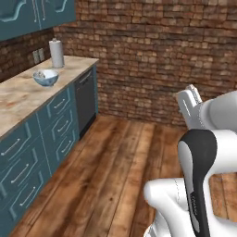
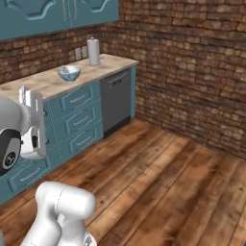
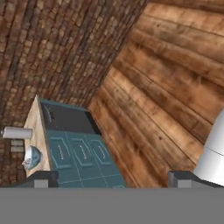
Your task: Place the bowl with the lemon and potato on the second highest shelf of the fridge. Place the bowl with the chicken drumstick and fish on the top shelf of the fridge.
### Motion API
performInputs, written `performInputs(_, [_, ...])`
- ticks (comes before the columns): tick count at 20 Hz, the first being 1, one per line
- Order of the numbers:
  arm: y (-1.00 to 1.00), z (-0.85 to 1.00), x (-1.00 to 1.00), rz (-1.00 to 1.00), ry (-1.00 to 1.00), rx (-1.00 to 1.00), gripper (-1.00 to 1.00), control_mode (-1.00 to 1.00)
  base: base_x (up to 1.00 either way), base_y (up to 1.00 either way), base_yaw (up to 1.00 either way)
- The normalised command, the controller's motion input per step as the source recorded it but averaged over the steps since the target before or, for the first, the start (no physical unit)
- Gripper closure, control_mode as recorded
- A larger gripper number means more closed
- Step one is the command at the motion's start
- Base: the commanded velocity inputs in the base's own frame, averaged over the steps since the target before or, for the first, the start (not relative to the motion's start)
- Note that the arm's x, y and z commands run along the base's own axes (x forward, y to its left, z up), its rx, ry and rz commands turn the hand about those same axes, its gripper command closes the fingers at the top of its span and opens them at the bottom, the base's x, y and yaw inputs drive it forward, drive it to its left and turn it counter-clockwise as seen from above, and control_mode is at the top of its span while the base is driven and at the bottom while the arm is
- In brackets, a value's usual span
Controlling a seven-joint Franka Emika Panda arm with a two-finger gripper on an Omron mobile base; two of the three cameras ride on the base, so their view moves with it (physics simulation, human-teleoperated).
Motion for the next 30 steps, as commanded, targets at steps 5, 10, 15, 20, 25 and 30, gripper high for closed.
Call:
performInputs(5, [0.0,0.0,0.0,0.0,0.0,0.0,-1.0,1.0,1.0,0.11,0.29])
performInputs(10, [0.0,0.0,0.0,0.0,0.0,0.0,-1.0,1.0,1.0,0.04,0.21])
performInputs(15, [0.0,0.0,0.0,0.0,0.0,0.0,-1.0,1.0,1.0,0.0,0.07])
performInputs(20, [0.0,0.0,0.0,0.0,0.0,0.0,-1.0,1.0,1.0,0.0,0.02])
performInputs(25, [0.0,0.0,0.0,0.0,0.0,0.0,-1.0,1.0,1.0,0.0,0.04])
performInputs(30, [0.0,0.0,0.0,0.0,0.0,0.0,-1.0,1.0,1.0,0.0,0.04])
